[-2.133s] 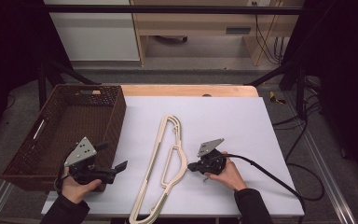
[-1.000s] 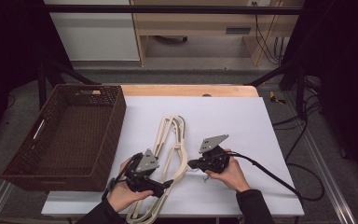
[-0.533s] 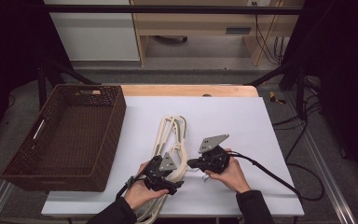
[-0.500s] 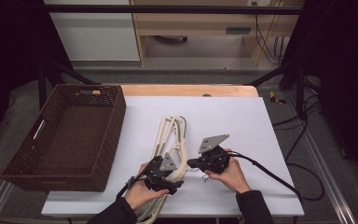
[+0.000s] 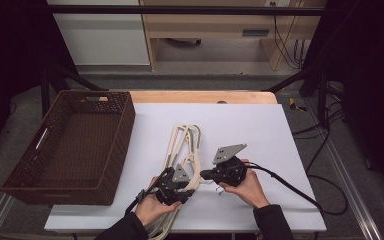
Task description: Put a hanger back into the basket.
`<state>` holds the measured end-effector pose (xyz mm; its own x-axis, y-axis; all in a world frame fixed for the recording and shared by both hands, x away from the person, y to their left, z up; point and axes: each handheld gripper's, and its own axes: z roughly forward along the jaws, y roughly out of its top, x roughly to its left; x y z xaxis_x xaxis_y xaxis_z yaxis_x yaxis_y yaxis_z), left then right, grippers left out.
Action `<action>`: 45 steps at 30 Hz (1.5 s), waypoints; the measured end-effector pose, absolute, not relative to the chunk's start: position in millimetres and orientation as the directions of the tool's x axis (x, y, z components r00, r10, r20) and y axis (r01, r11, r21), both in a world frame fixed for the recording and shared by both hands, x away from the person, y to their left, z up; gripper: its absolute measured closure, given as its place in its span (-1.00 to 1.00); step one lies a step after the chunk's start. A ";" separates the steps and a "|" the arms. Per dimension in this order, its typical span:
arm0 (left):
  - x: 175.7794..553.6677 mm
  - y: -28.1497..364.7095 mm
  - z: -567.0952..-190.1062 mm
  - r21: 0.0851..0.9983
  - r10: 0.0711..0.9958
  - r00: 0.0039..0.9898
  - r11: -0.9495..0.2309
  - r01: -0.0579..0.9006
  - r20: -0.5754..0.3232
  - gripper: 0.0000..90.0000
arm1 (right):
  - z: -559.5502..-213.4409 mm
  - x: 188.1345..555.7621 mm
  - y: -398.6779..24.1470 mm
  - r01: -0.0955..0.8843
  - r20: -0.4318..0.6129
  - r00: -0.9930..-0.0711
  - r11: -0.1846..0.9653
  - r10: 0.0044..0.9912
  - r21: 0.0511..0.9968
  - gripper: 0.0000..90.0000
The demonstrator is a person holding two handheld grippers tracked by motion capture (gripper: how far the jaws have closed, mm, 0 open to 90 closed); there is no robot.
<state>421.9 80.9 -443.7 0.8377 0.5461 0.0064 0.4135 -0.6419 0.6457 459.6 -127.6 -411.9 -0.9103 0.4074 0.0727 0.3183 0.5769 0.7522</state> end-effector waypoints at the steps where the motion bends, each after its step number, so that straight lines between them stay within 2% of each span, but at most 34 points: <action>1: 420.4 80.0 -442.9 0.646 0.544 0.839 -0.645 0.407 0.014 0.60 | -411.7 459.5 -127.6 0.316 0.070 -0.911 0.578 0.407 0.753 0.97; 2: 418.6 78.7 -442.4 0.651 0.550 0.835 -0.641 0.406 0.021 0.66 | -411.1 459.4 -128.1 0.311 0.065 -0.912 0.581 0.404 0.752 0.97; 8: 412.2 75.7 -438.8 0.647 0.560 0.826 -0.652 0.396 0.058 0.68 | -405.1 456.2 -130.7 0.312 0.074 -0.911 0.560 0.407 0.767 0.95; 13: 410.2 77.7 -435.7 0.650 0.570 0.818 -0.648 0.396 0.070 0.69 | -392.1 452.1 -139.5 0.290 0.079 -0.911 0.495 0.404 0.819 0.83; 18: 410.1 88.3 -425.0 0.668 0.591 0.804 -0.623 0.407 0.062 0.71 | -373.3 445.8 -156.5 0.244 0.041 -0.889 0.397 0.456 0.885 0.60; 21: 410.4 95.0 -419.7 0.677 0.601 0.797 -0.610 0.411 0.057 0.72 | -365.1 443.1 -169.4 0.216 0.007 -0.854 0.341 0.520 0.915 0.44; 27: 411.2 109.4 -407.5 0.699 0.628 0.776 -0.578 0.421 0.052 0.76 | -368.0 448.4 -196.0 0.268 0.043 -0.762 0.255 0.646 0.929 0.12; 36: 415.2 131.1 -395.8 0.726 0.678 0.734 -0.528 0.441 0.047 0.88 | -386.5 456.1 -210.7 0.318 0.044 -0.692 0.250 0.720 0.915 -0.26; 37: 415.9 133.4 -395.3 0.729 0.683 0.729 -0.522 0.444 0.046 0.91 | -389.1 456.6 -211.9 0.322 0.044 -0.686 0.249 0.726 0.913 -0.35; 40: 418.6 139.7 -394.6 0.735 0.678 0.735 -0.502 0.456 0.008 0.92 | -391.9 457.0 -213.2 0.328 0.037 -0.675 0.255 0.736 0.910 -0.45; 45: 419.4 144.7 -391.7 0.748 0.681 0.733 -0.491 0.447 0.009 0.92 | -395.8 455.8 -217.7 0.347 0.045 -0.654 0.247 0.755 0.905 -0.59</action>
<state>419.4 144.7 -391.7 0.7327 0.6805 0.0086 0.4471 -0.4908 0.7478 455.8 -217.7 -395.8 -0.6544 0.7548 0.0449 0.3466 0.2466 0.9050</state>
